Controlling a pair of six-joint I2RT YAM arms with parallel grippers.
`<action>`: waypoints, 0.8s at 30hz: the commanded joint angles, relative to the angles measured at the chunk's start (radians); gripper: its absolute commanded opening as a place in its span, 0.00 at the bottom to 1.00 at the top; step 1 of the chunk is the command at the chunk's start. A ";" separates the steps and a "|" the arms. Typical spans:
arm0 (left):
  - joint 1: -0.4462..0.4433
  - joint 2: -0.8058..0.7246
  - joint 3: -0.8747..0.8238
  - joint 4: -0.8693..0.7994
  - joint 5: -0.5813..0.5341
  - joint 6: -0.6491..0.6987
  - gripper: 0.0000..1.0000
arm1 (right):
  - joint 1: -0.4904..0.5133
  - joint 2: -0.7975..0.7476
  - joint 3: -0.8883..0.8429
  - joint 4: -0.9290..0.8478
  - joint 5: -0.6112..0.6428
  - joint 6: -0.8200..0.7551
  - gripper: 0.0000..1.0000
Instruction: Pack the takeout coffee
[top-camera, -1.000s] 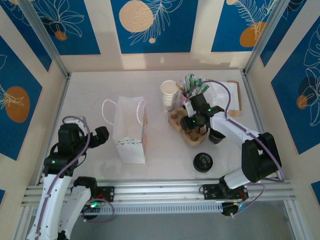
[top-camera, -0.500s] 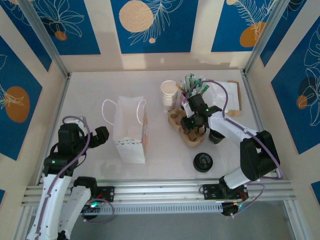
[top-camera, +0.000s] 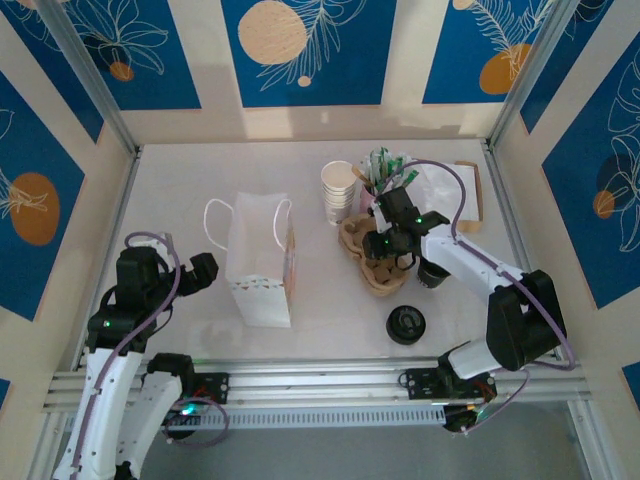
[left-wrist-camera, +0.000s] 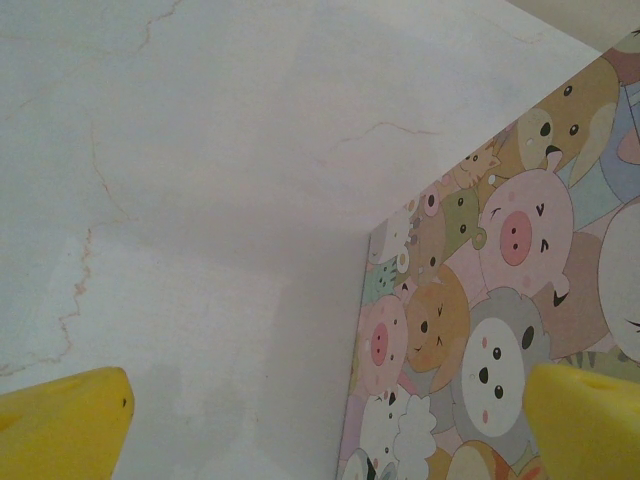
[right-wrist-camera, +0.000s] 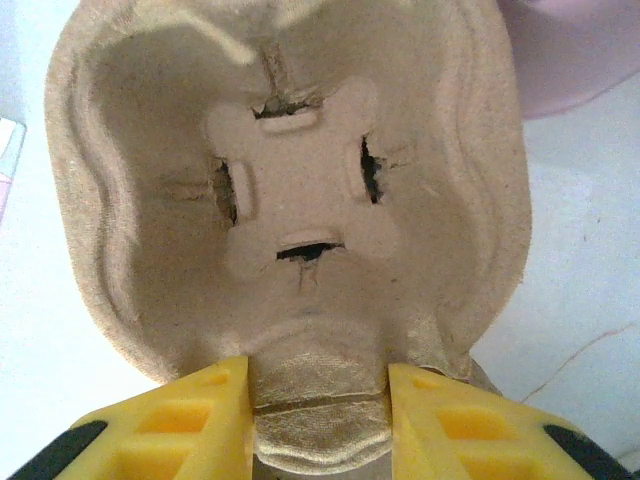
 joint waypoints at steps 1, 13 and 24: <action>0.012 -0.002 -0.012 0.019 0.017 0.009 1.00 | -0.003 -0.015 0.030 -0.066 -0.042 0.131 0.35; 0.012 -0.004 -0.013 0.021 0.023 0.008 1.00 | 0.073 -0.038 0.051 -0.069 0.103 0.136 0.35; 0.012 -0.001 -0.010 0.015 0.003 -0.004 0.99 | 0.129 -0.091 0.103 -0.117 0.203 0.202 0.35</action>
